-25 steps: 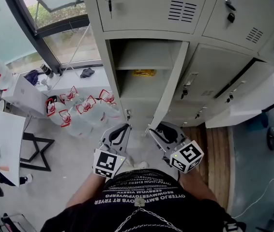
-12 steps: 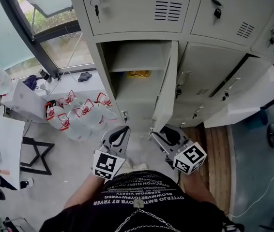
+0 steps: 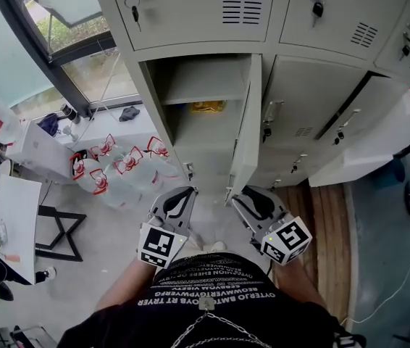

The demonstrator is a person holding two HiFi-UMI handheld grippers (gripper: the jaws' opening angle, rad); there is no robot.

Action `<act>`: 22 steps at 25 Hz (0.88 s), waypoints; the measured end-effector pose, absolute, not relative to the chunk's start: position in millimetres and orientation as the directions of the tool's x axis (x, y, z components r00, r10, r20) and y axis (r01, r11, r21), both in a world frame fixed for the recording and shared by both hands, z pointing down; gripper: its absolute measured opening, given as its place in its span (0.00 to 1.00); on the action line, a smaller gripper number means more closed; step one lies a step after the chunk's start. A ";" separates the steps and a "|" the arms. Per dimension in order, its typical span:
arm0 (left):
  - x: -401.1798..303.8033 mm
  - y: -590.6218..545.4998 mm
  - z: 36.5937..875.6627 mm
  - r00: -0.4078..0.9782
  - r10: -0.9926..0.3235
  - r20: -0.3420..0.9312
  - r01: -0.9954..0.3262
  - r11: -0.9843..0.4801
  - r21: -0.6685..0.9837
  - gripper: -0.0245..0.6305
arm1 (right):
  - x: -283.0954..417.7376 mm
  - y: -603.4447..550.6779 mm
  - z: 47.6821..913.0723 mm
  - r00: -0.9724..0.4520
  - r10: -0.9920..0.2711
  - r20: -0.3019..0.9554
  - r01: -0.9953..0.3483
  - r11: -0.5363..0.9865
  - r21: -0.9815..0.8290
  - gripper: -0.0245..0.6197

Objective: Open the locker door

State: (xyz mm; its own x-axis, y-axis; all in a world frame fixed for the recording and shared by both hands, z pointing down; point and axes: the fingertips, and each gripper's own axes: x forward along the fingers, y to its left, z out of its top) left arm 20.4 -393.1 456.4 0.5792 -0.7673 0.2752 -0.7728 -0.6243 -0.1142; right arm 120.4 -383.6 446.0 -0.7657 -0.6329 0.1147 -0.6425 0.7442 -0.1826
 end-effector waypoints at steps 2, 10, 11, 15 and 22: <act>19.8 -390.4 453.6 0.580 -0.768 0.272 -0.771 -0.625 -0.119 0.03 | 122.5 -379.6 444.6 -0.759 -0.641 0.118 -0.651 0.739 -0.171 0.25; 15.7 -379.9 435.6 0.586 -0.777 0.230 -0.776 -0.620 -0.117 0.03 | 133.1 -366.4 429.5 -0.698 -0.708 0.108 -0.716 0.694 -0.079 0.05; 14.9 -378.4 434.0 0.585 -0.779 0.226 -0.777 -0.618 -0.119 0.03 | 133.0 -364.6 428.7 -0.694 -0.712 0.111 -0.720 0.692 -0.063 0.03; 9.3 -375.1 430.5 0.575 -0.787 0.223 -0.786 -0.607 -0.117 0.03 | 126.2 -360.4 429.9 -0.697 -0.705 0.130 -0.713 0.701 -0.017 0.03; 4.5 -374.8 426.5 0.569 -0.792 0.223 -0.790 -0.601 -0.120 0.03 | 122.4 -368.4 437.6 -0.689 -0.711 0.145 -0.721 0.692 -0.037 0.03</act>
